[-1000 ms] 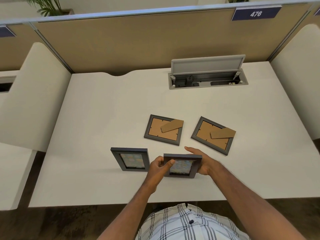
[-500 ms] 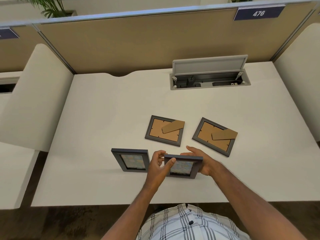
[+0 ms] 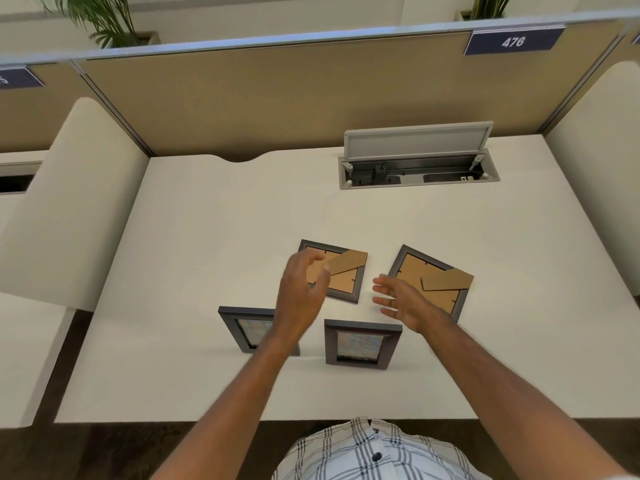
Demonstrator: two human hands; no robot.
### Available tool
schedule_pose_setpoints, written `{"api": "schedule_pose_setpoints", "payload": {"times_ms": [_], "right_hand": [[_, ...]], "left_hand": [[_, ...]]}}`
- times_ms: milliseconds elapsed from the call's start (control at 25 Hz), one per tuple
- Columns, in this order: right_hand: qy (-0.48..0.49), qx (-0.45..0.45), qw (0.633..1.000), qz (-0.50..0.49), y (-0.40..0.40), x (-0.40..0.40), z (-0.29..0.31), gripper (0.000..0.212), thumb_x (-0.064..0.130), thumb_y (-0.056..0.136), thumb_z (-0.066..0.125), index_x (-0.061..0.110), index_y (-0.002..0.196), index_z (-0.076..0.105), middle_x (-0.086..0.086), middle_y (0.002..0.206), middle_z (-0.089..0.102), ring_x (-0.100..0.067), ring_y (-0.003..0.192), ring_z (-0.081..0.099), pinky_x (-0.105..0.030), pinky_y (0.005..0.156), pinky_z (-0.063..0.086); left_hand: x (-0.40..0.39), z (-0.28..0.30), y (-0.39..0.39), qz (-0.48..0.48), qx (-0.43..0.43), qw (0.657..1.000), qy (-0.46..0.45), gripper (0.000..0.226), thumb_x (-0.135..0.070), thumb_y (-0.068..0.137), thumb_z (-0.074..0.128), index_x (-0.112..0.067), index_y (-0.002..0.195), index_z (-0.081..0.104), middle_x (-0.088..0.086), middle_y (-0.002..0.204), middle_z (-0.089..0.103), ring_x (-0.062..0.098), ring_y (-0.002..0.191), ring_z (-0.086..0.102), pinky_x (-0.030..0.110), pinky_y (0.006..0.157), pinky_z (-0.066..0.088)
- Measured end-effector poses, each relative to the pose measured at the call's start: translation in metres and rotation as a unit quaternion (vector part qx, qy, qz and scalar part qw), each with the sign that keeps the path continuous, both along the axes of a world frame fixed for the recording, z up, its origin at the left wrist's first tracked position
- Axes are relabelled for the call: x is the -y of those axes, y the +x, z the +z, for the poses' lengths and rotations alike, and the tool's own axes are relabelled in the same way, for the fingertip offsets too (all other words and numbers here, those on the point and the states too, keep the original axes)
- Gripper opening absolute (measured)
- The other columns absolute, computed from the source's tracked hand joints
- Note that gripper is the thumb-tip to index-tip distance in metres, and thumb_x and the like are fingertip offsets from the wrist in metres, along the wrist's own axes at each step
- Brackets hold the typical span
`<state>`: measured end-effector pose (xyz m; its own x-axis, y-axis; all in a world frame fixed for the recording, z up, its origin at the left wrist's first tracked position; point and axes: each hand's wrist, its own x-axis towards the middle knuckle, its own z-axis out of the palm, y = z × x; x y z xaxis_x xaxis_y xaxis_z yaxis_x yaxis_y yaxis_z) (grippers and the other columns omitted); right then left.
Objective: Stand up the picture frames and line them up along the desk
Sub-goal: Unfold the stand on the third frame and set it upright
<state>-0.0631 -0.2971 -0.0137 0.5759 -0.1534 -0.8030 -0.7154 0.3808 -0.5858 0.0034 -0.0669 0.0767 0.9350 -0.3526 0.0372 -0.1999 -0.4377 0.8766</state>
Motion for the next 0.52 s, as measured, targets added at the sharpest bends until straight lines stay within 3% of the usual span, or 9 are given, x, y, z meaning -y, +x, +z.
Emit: {"api": "schedule_pose_setpoints", "payload": {"times_ms": [120,240,360,520], "right_hand": [[0.023,0.014,0.999,-0.027,0.019,0.002,0.006,0.048,0.04,0.097,0.06,0.017,0.139,0.056,-0.005,0.144,0.056,-0.026,0.123,0.059,-0.043,0.103,0.047],[0.049,0.013,0.998,-0.042,0.038,0.003,0.01,0.055,0.04,0.097,0.06,0.018,0.146,0.048,-0.007,0.151,0.048,-0.031,0.132,0.052,-0.046,0.109,0.044],[0.061,-0.007,0.998,-0.034,0.05,0.001,0.008,0.061,0.042,0.099,0.057,0.019,0.152,0.04,-0.008,0.157,0.04,-0.033,0.139,0.045,-0.049,0.113,0.04],[0.071,-0.031,0.997,-0.026,0.061,0.0,0.0,0.059,0.044,0.1,0.055,0.017,0.15,0.042,-0.008,0.153,0.044,-0.032,0.135,0.047,-0.048,0.113,0.04]], "left_hand": [[0.006,0.004,0.054,-0.001,-0.106,0.99,0.094,0.033,-0.038,0.099,0.059,-0.022,0.127,0.06,-0.004,0.131,0.053,0.015,0.122,0.055,0.032,0.099,0.047],[0.014,-0.001,0.099,-0.001,-0.25,0.959,0.135,0.048,-0.04,0.101,0.057,-0.013,0.14,0.052,0.006,0.149,0.048,0.021,0.127,0.051,0.031,0.095,0.042],[0.015,-0.013,0.128,-0.006,-0.394,0.91,0.127,0.06,-0.044,0.102,0.056,-0.009,0.148,0.042,0.011,0.159,0.039,0.029,0.143,0.04,0.04,0.11,0.039],[0.013,-0.037,0.146,-0.019,-0.448,0.862,0.237,0.076,-0.053,0.099,0.056,-0.011,0.157,0.031,0.013,0.166,0.027,0.033,0.149,0.033,0.048,0.117,0.037]]}}
